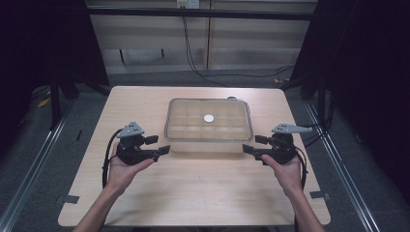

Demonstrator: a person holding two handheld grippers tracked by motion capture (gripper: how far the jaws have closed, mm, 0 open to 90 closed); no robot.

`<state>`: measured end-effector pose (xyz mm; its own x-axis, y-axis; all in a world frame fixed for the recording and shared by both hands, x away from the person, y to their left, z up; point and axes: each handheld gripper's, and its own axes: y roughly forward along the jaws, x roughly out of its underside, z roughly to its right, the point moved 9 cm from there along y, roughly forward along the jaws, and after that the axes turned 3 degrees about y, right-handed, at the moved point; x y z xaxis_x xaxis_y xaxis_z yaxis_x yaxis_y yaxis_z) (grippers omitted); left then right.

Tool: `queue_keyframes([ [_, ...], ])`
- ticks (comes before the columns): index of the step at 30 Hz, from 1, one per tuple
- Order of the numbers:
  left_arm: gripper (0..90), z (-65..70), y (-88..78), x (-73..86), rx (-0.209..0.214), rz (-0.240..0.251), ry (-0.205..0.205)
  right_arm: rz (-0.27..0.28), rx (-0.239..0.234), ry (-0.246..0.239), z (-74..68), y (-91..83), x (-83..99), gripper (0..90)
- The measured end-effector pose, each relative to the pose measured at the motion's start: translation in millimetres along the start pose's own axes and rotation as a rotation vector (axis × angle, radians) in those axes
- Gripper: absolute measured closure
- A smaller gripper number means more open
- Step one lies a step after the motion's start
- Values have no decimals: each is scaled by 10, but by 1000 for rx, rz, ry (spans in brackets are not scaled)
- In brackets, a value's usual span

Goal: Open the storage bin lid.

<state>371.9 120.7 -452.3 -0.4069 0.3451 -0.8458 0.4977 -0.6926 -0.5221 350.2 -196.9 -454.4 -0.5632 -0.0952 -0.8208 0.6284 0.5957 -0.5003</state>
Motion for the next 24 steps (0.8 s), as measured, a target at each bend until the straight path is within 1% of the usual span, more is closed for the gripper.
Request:
queue_keyframes([
  [4,367,-101,51,-36,-8,-18,-9,2,9,3,56,41,-71,289],
  [6,380,-135,71,-68,-17,-28,1,8,-6,2,63,58,-104,373],
  [7,380,-149,75,-88,-14,-32,1,8,-22,9,64,66,-117,363],
  [8,381,-163,83,-110,-9,-29,-6,-1,-25,12,71,80,-128,337],
  [10,384,-200,99,-146,-14,-30,-4,0,-13,12,94,99,-165,339],
  [11,386,-215,108,-160,-9,-33,-5,1,-12,10,108,106,-184,338],
  [13,394,-252,127,-181,-13,-35,-5,7,-18,22,136,116,-224,339],
  [15,394,-290,159,-194,-16,-37,-20,5,-13,23,177,132,-243,331],
  [18,394,-338,199,-207,-18,-46,-22,15,-1,56,246,147,-271,326],
  [20,393,-354,227,-230,-9,-45,-29,5,3,62,297,168,-282,318],
  [22,390,-372,250,-263,-9,-46,-31,-7,3,63,355,203,-313,304],
  [23,390,-380,260,-285,-11,-43,-33,-7,3,63,355,203,-313,304],
  [24,386,-391,270,-309,-13,-41,-28,-10,2,64,381,216,-352,300],
])
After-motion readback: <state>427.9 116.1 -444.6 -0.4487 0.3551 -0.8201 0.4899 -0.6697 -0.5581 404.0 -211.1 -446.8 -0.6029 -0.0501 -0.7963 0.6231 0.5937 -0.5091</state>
